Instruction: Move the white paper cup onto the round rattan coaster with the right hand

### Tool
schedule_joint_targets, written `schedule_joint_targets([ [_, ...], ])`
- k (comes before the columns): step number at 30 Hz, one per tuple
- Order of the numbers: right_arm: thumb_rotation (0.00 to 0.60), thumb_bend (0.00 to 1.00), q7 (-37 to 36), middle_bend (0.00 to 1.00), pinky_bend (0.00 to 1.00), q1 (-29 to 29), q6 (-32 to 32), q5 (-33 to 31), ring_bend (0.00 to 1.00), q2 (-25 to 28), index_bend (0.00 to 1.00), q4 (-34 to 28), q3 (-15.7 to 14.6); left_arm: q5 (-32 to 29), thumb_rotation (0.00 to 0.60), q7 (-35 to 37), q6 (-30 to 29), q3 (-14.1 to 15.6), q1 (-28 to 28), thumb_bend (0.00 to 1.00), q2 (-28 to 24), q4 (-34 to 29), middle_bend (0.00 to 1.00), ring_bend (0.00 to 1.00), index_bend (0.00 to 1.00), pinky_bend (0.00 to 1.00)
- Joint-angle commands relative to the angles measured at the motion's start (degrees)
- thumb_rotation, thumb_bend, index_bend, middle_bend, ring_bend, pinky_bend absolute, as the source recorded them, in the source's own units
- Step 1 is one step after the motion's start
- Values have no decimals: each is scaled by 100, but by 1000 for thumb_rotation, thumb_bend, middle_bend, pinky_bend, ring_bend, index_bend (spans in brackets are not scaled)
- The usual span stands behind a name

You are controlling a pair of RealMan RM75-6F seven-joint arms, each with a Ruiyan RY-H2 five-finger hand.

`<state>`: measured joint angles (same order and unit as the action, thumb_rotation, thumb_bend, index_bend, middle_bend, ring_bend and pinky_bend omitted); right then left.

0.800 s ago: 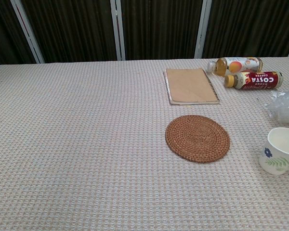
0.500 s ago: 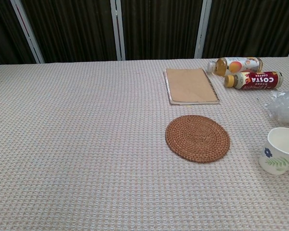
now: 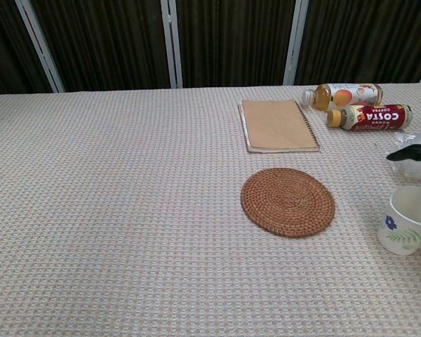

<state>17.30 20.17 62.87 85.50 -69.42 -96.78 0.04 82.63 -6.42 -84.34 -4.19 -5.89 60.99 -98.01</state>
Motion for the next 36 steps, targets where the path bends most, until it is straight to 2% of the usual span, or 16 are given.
schedule_joint_targets([
  [1, 600, 3, 268, 116, 187, 229, -273, -314, 82, -223, 4, 82, 184, -31, 600, -64, 20, 2, -13, 0, 44, 19, 0, 0, 0, 0],
  [4, 600, 18, 357, 161, 236, 311, -385, -452, 151, -290, 22, 90, 238, -75, 600, -62, 31, -6, -10, 0, 47, 28, 0, 0, 0, 0],
  [11, 600, 90, 796, 208, 313, 473, -641, -922, 209, -370, 64, 42, 282, -77, 600, -43, 29, 5, -2, 0, 22, 14, 0, 0, 0, 0],
  [16, 600, 167, 882, 323, 365, 483, -619, -1054, 302, -387, 181, 83, 269, -101, 600, -46, 72, 10, -15, 0, 12, 14, 0, 0, 0, 0],
  [21, 600, 213, 790, 405, 368, 479, -557, -1023, 376, -412, 272, 174, 236, -101, 600, -72, 101, 24, -27, 0, 8, -9, 0, 0, 0, 0],
  [31, 600, 220, 494, 417, 367, 509, -374, -683, 382, -330, 288, 117, 221, -145, 600, -125, 141, 23, -47, 0, 18, -23, 0, 0, 0, 0],
  [36, 600, 219, 645, 417, 368, 712, -327, -514, 381, -196, 279, -272, 407, -258, 600, -158, 229, -4, -83, 0, 41, 15, 0, 0, 0, 0],
])
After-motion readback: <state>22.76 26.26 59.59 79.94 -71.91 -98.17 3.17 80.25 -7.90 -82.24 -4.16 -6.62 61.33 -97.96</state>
